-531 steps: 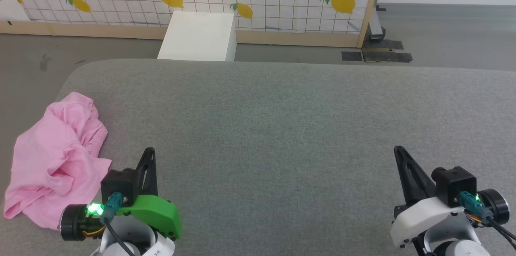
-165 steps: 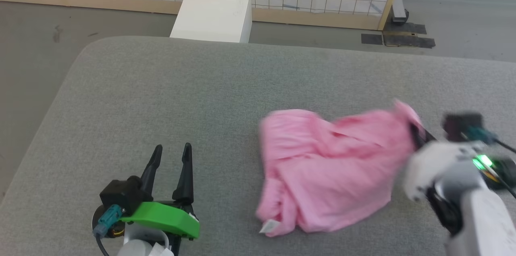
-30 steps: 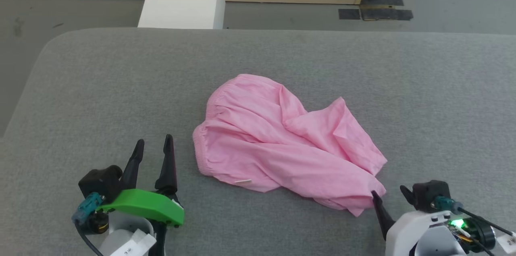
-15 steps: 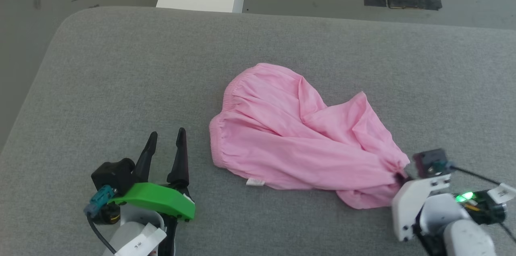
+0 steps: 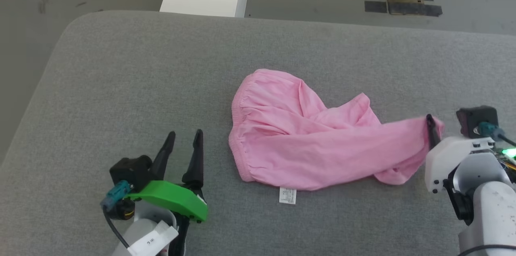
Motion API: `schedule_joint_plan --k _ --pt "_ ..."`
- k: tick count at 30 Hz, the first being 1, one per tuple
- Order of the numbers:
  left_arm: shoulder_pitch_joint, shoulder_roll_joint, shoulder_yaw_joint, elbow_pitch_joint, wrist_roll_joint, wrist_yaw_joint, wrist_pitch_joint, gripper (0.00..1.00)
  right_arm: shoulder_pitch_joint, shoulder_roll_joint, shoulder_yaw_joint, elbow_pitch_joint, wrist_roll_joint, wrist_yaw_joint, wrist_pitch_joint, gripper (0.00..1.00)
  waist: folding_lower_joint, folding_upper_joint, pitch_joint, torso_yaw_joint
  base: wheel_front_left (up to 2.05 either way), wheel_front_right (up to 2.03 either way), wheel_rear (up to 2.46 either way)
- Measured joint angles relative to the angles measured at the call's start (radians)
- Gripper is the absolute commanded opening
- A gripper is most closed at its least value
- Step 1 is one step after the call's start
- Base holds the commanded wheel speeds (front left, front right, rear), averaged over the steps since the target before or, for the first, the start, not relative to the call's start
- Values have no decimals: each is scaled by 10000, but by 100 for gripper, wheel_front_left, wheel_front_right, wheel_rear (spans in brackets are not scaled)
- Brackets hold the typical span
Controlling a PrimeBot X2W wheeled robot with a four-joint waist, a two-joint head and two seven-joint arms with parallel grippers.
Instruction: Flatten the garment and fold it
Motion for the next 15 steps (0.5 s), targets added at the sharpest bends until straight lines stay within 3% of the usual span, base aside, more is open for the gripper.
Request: schedule_joint_plan --k 7,11,15 --pt "410 416 -876 -59 236 -539 727 100 1461 159 -424 -1413 930 0 -1841 100 0 0 -489 -38 0 0 0" --pt "802 836 -1605 -148 569 -788 1294 100 2470 173 -59 -1988 1720 0 -2345 100 0 0 -692 -252 0 0 0" --pt "840 901 -1918 48 709 -840 1486 100 3042 182 458 -2359 2046 0 -2483 100 0 0 -797 -525 0 0 0"
